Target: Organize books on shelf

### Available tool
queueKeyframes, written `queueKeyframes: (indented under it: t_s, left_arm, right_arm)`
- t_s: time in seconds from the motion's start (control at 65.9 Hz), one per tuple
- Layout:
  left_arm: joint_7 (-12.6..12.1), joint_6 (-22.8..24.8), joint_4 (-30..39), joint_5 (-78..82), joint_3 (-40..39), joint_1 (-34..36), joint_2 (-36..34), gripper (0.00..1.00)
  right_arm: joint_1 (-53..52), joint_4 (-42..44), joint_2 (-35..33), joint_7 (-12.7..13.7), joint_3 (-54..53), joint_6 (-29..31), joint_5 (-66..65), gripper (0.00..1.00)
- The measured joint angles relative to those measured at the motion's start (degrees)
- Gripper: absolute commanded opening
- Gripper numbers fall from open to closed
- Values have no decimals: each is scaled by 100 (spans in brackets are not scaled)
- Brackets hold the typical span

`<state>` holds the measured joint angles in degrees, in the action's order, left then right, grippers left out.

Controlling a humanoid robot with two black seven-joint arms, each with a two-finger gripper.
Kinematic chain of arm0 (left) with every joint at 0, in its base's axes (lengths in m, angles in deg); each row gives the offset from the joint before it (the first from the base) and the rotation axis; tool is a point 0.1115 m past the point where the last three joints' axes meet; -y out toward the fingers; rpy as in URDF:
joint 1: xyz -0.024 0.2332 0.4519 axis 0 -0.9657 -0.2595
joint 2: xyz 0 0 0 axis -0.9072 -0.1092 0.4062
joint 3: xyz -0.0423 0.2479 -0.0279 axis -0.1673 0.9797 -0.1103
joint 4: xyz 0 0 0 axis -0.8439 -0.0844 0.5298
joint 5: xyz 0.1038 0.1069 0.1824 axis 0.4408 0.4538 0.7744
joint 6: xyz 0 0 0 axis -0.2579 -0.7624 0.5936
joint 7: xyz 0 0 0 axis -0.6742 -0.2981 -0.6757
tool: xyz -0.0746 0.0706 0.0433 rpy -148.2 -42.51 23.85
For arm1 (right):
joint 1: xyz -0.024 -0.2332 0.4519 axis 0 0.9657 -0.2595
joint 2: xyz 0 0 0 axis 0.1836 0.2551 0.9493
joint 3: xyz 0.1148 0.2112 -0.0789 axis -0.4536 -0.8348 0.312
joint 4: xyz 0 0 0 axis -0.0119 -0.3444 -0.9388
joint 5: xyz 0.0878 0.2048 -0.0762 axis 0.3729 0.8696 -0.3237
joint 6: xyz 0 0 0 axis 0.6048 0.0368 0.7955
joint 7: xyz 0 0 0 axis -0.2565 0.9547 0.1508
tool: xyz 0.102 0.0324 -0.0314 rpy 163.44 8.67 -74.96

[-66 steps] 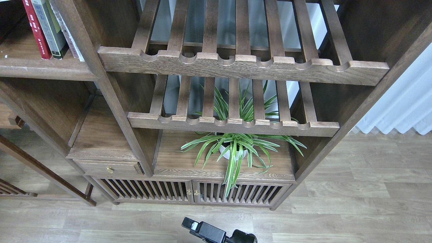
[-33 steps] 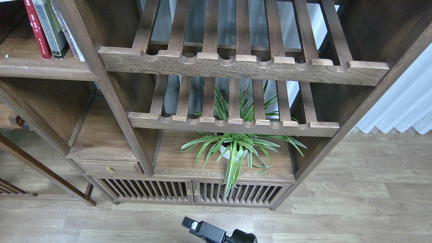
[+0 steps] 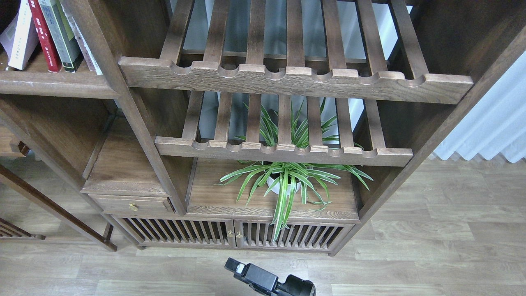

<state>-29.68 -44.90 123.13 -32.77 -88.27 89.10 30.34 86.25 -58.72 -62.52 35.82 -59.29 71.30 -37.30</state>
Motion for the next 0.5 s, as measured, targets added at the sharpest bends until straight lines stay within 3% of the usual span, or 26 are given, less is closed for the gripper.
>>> queueKeyframes:
  t_s: [0.167, 0.501]
  left_arm:
    - [-2, 0, 406, -253, -126, -474, -257, 46]
    - [-20, 0, 1390, -692, -901, -1647, -584, 46]
  right_arm:
    - [-138, -96, 0, -195, -154, 0, 149, 100]
    - [-232, -179, 0, -245, -260, 0, 167, 100]
